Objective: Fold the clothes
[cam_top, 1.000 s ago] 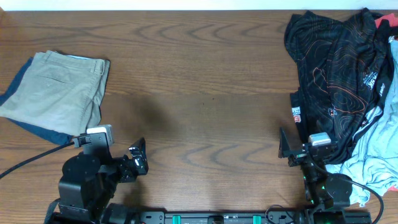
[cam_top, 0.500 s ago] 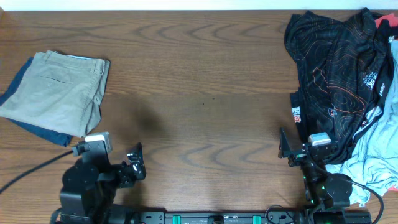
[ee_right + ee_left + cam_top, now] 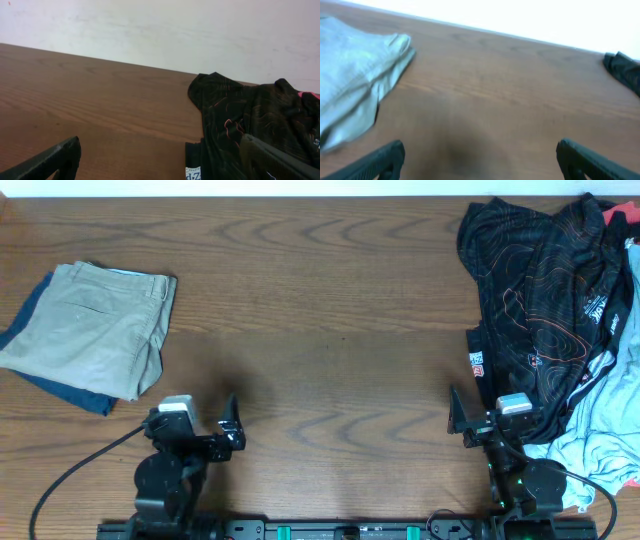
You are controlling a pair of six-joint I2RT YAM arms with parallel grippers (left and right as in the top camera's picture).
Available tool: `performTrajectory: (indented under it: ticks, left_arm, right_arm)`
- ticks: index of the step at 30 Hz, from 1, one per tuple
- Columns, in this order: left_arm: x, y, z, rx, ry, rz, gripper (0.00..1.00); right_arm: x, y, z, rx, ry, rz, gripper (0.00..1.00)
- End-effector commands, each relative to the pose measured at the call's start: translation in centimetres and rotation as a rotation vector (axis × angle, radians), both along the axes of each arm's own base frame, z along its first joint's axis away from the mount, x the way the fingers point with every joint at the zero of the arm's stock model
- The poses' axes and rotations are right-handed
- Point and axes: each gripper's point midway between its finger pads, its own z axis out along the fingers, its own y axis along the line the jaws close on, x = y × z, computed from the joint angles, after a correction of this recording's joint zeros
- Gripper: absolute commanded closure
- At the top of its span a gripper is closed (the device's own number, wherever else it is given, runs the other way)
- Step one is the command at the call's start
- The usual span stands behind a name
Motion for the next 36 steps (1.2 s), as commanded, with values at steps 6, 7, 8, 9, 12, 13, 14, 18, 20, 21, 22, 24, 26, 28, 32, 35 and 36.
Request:
performTrajectory:
  ticks: [6,7,8,9,12,13,14,18,20,21,22,24,26,28,32,35,36]
  left_arm:
    - [2.1,1.3,1.3,0.081,-0.243,0.042,0.02]
    - [2.2,1.5,1.1,0.081,-0.257,0.051,0.02]
    - [2.3,1.6,0.9,0.081,-0.267,0.057,0.02]
    - [2.3,1.7,0.5,0.082,-0.257,0.058,0.02]
    - [2.3,1.8,-0.8,0.087,-0.204,0.063,0.02]
    - [2.2,1.8,-1.3,0.087,-0.181,0.063,0.02]
    - [2.1,1.8,-2.1,0.088,-0.151,0.061,0.02]
    - [2.1,1.6,-2.6,0.088,-0.132,0.050,0.02]
    - [2.1,1.4,-2.6,0.087,-0.132,0.042,0.02]
    - [2.1,1.3,-2.6,0.087,-0.132,0.036,0.02]
    - [2.1,1.2,-2.6,0.087,-0.132,0.031,0.02]
    - [2.1,1.1,-2.6,0.087,-0.132,0.029,0.02]
    - [2.1,1.1,-2.6,0.087,-0.131,0.029,0.02]
    - [2.1,1.1,-2.6,0.087,-0.129,0.029,0.02]
    - [2.1,1.1,-2.6,0.087,-0.129,0.029,0.02]
    - [2.1,1.1,-2.6,0.087,-0.129,0.029,0.02]
    - [2.1,1.1,-2.6,0.087,-0.129,0.029,0.02]
  right_arm:
    - [0.0,0.2,-0.1,-0.013,0.000,0.007,0.01]
    - [0.0,0.2,-0.1,-0.013,-0.001,0.008,0.01]
    - [0.0,0.2,-0.1,-0.013,0.000,0.008,0.01]
    - [0.0,0.2,-0.1,-0.013,-0.001,0.007,0.01]
    - [0.0,0.2,-0.1,-0.013,0.000,0.008,0.01]
    - [0.0,0.2,-0.1,-0.013,0.000,0.007,0.01]
    - [0.0,0.2,-0.1,-0.013,0.000,0.008,0.01]
    - [0.0,0.2,-0.1,-0.013,0.000,0.008,0.01]
    - [0.0,0.2,-0.1,-0.013,0.000,0.008,0.01]
    - [0.0,0.2,-0.1,-0.013,0.000,0.008,0.01]
    - [0.0,0.2,-0.1,-0.013,0.000,0.008,0.01]
    - [0.0,0.2,-0.1,-0.013,0.000,0.008,0.01]
    - [0.0,0.2,-0.1,-0.013,0.000,0.008,0.01]
    - [0.0,0.2,-0.1,-0.013,0.000,0.008,0.01]
    - [0.0,0.2,-0.1,-0.013,0.000,0.008,0.01]
    - [0.0,0.2,-0.1,-0.013,0.000,0.008,0.01]
    - [0.0,0.2,-0.1,-0.013,0.000,0.008,0.01]
